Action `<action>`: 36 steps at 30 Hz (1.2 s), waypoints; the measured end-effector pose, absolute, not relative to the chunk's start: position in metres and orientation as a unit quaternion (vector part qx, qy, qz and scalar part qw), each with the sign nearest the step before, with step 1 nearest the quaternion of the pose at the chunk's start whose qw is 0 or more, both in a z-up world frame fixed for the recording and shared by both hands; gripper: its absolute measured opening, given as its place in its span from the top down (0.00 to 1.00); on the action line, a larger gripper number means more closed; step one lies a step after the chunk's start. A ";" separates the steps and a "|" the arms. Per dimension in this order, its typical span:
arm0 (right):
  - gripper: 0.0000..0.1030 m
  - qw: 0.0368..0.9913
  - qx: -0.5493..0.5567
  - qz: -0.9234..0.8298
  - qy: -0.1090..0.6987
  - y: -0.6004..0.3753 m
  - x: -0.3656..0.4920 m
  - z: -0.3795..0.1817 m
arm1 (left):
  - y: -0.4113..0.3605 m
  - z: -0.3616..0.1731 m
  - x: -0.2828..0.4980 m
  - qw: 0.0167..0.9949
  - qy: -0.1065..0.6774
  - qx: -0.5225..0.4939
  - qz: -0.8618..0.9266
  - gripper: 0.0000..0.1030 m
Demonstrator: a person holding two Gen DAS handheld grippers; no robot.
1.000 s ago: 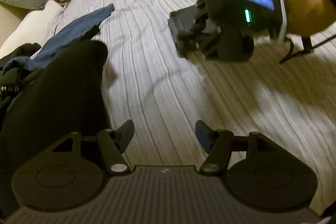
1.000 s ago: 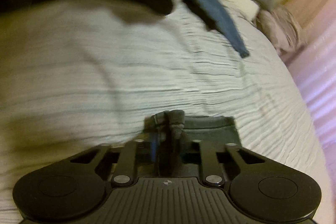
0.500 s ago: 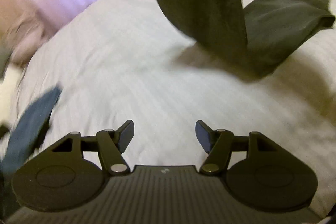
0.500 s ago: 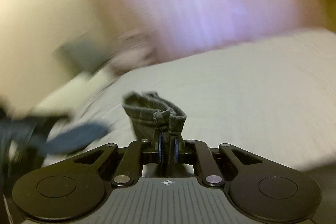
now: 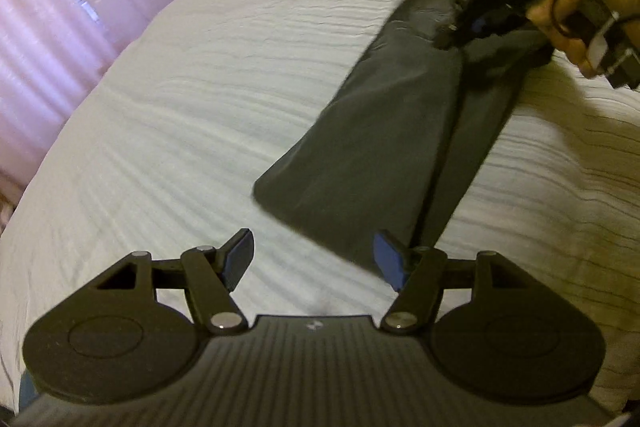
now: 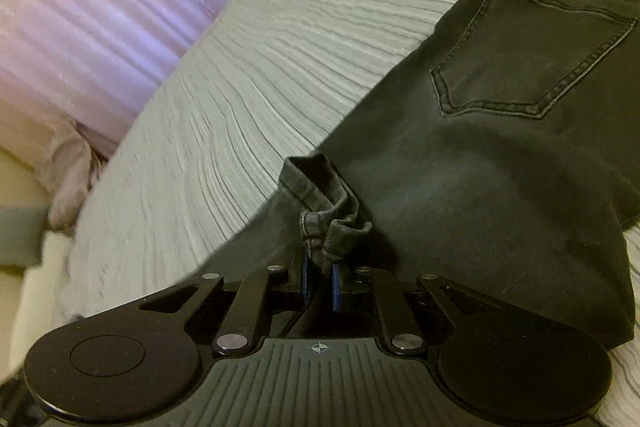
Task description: Fold clothes
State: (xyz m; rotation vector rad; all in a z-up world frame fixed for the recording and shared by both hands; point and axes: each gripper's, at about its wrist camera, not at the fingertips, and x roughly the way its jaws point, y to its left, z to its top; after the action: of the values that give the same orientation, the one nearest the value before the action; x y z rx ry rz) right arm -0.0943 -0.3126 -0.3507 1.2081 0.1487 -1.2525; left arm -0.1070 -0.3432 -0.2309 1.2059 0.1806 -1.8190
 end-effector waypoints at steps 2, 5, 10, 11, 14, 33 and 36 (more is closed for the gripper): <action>0.91 0.647 0.524 -0.552 0.053 -0.313 -0.094 -0.345 | -0.351 -0.232 -0.112 0.453 0.072 0.488 -0.742 0.38; 0.90 0.626 0.541 -0.557 0.068 -0.315 -0.098 -0.356 | -0.363 -0.234 -0.117 0.447 0.077 0.488 -0.746 0.38; 0.75 0.587 0.576 -0.562 0.086 -0.313 -0.108 -0.367 | -0.379 -0.236 -0.128 0.424 0.069 0.494 -0.756 0.38; 0.64 0.588 0.570 -0.567 0.088 -0.310 -0.109 -0.362 | -0.382 -0.238 -0.130 0.418 0.067 0.497 -0.757 0.38; 0.64 0.575 0.542 -0.608 0.076 -0.293 -0.115 -0.341 | -0.395 -0.246 -0.136 0.403 0.076 0.509 -0.757 0.38; 0.52 0.708 0.417 -0.514 0.248 -0.318 -0.033 -0.319 | -0.406 -0.285 -0.096 0.366 0.125 0.566 -0.728 0.39; 0.23 0.766 0.334 -0.461 0.300 -0.286 0.018 -0.310 | -0.395 -0.280 -0.072 0.369 0.088 0.571 -0.728 0.38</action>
State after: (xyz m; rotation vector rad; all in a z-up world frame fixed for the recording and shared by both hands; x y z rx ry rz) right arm 0.0184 -0.2857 -0.3102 0.7247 0.6517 -1.0021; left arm -0.0720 -0.3948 -0.2803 1.4667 0.2249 -1.8687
